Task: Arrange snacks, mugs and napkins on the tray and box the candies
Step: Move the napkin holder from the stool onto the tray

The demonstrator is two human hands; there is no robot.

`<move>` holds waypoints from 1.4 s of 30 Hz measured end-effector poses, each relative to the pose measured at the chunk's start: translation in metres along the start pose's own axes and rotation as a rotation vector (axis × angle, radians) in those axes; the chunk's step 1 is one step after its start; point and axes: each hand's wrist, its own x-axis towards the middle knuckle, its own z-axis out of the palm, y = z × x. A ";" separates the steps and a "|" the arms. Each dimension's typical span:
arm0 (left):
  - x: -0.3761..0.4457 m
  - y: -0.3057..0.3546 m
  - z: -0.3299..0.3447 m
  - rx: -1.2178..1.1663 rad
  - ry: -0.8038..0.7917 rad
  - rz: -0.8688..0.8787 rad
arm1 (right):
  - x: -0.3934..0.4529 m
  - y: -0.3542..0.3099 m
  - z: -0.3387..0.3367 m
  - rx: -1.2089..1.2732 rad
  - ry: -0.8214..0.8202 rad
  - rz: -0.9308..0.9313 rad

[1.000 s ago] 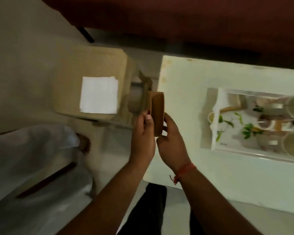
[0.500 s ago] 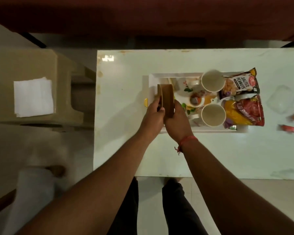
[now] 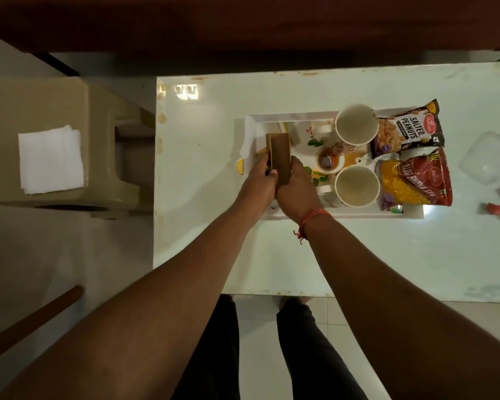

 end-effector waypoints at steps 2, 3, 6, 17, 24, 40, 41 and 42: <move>0.001 0.000 0.000 0.003 0.000 -0.001 | -0.001 -0.001 0.000 0.001 0.005 0.010; 0.000 0.000 0.000 0.017 0.004 -0.008 | -0.002 -0.002 0.000 0.003 0.004 0.015; -0.004 0.001 -0.005 0.041 0.060 -0.017 | -0.012 -0.005 -0.001 -0.020 0.006 0.053; -0.046 -0.088 -0.184 -0.002 0.661 0.011 | -0.082 -0.039 0.069 -0.216 0.106 -0.259; -0.038 -0.117 -0.388 0.206 1.058 -0.172 | -0.042 -0.111 0.228 -0.277 -0.301 -0.315; 0.019 -0.116 -0.474 0.398 0.682 -0.247 | 0.031 -0.177 0.404 -0.233 -0.074 0.007; 0.017 -0.116 -0.472 0.383 0.658 -0.231 | 0.031 -0.176 0.402 -0.231 -0.083 0.000; 0.015 -0.116 -0.469 0.350 0.646 -0.223 | 0.028 -0.176 0.398 -0.232 -0.092 -0.004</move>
